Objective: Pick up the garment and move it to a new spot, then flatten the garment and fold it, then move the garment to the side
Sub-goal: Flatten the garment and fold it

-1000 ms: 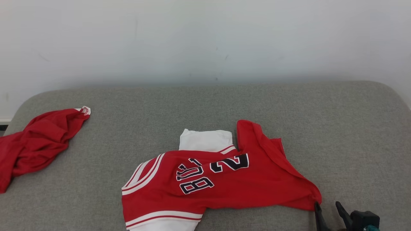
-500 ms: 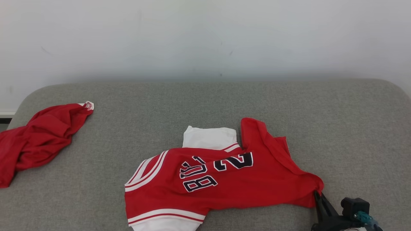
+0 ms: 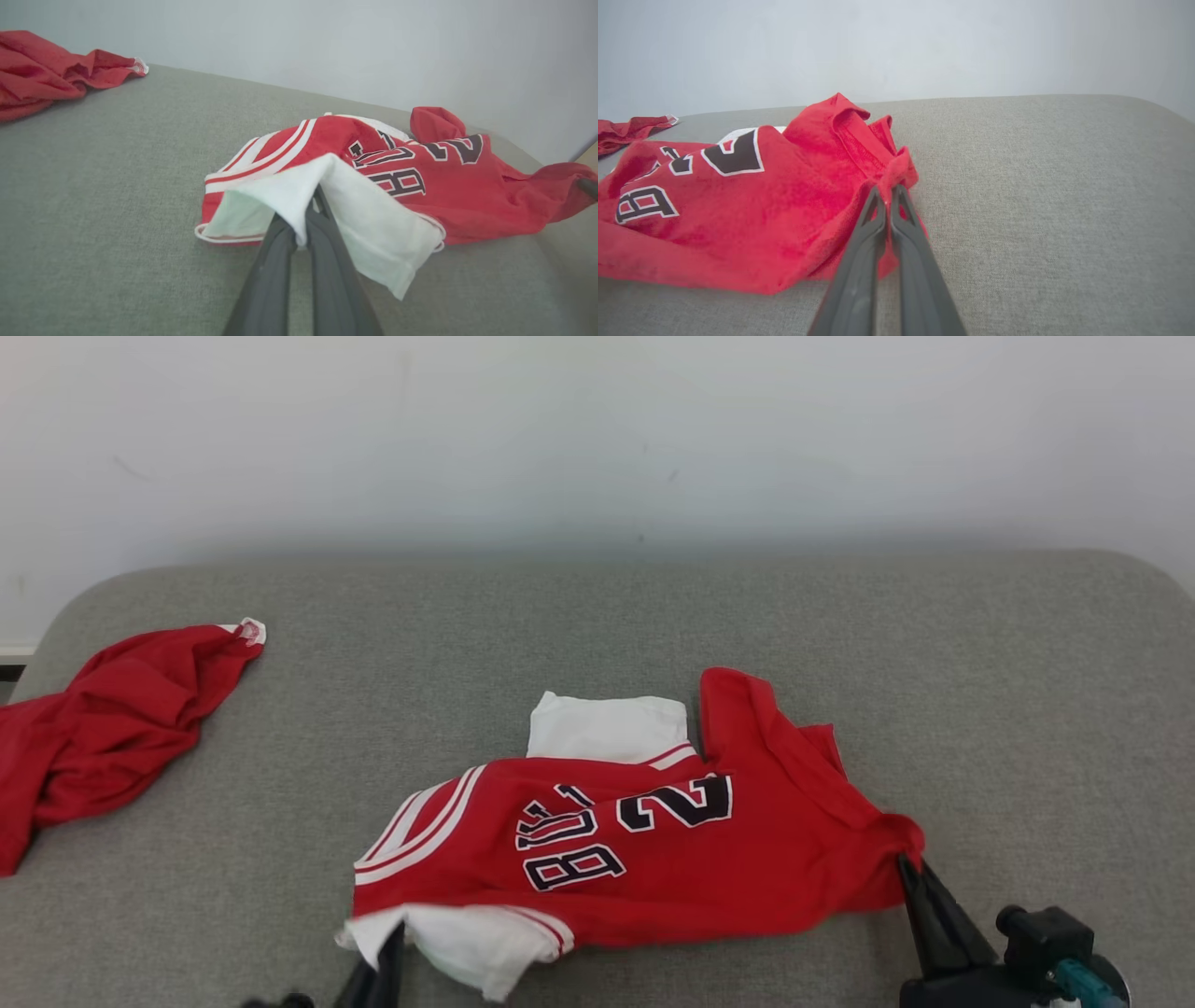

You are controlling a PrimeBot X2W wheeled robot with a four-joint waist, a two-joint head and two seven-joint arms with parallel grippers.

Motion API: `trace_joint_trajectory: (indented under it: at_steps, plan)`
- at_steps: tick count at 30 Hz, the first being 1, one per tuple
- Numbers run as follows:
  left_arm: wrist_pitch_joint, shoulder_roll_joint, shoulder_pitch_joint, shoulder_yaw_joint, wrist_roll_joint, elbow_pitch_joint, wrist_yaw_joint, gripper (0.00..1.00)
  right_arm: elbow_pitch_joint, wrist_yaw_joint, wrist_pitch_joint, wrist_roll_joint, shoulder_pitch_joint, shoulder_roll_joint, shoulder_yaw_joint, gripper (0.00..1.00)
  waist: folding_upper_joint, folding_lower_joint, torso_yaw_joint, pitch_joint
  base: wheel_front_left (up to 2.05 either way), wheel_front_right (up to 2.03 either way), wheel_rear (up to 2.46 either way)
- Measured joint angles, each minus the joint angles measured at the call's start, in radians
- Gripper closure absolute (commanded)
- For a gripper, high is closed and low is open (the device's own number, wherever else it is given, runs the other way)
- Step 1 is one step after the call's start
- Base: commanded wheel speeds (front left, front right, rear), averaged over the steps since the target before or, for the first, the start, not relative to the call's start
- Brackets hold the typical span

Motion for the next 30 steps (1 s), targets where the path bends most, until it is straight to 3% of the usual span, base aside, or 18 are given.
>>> trace_joint_trajectory:
  at_steps: [6, 13, 14, 20, 30]
  plan:
    - [0.029, 0.081, -0.164, -0.011, -0.025, -0.094, 0.0, 1.0, -0.076, 0.0, 0.0, 0.062, -0.112, -0.037, 0.06, 1.0, 0.0, 0.0001, -0.019, 0.036, 0.0, 0.0, 0.0]
    - [0.167, 0.21, -0.566, -0.076, -0.115, -0.141, 0.0, 1.0, -0.062, 0.0, 0.005, 0.125, -0.445, -0.064, 0.102, 1.0, 0.0, 0.0001, -0.037, 0.125, 0.0, 0.0, 0.0]
    - [0.167, 0.21, -0.566, -0.076, -0.115, -0.141, 0.0, 1.0, -0.062, 0.0, 0.005, 0.125, -0.445, -0.064, 0.102, 1.0, 0.0, 0.0001, -0.037, 0.125, 0.0, 0.0, 0.0]
    - [0.249, 0.275, -0.978, -0.114, -0.206, -0.026, 0.0, 1.0, 0.016, 0.0, 0.039, 0.211, -0.798, -0.057, 0.109, 1.0, 0.0001, 0.0005, -0.049, 0.239, 0.0, 0.0, 0.0]
    - [0.276, 0.287, -1.585, -0.2, -0.251, 0.229, 0.0, 1.0, 0.174, 0.0, 0.152, 0.374, -1.349, -0.044, 0.101, 1.0, 0.0002, 0.0006, -0.069, 0.444, 0.0, 0.0, 0.0]
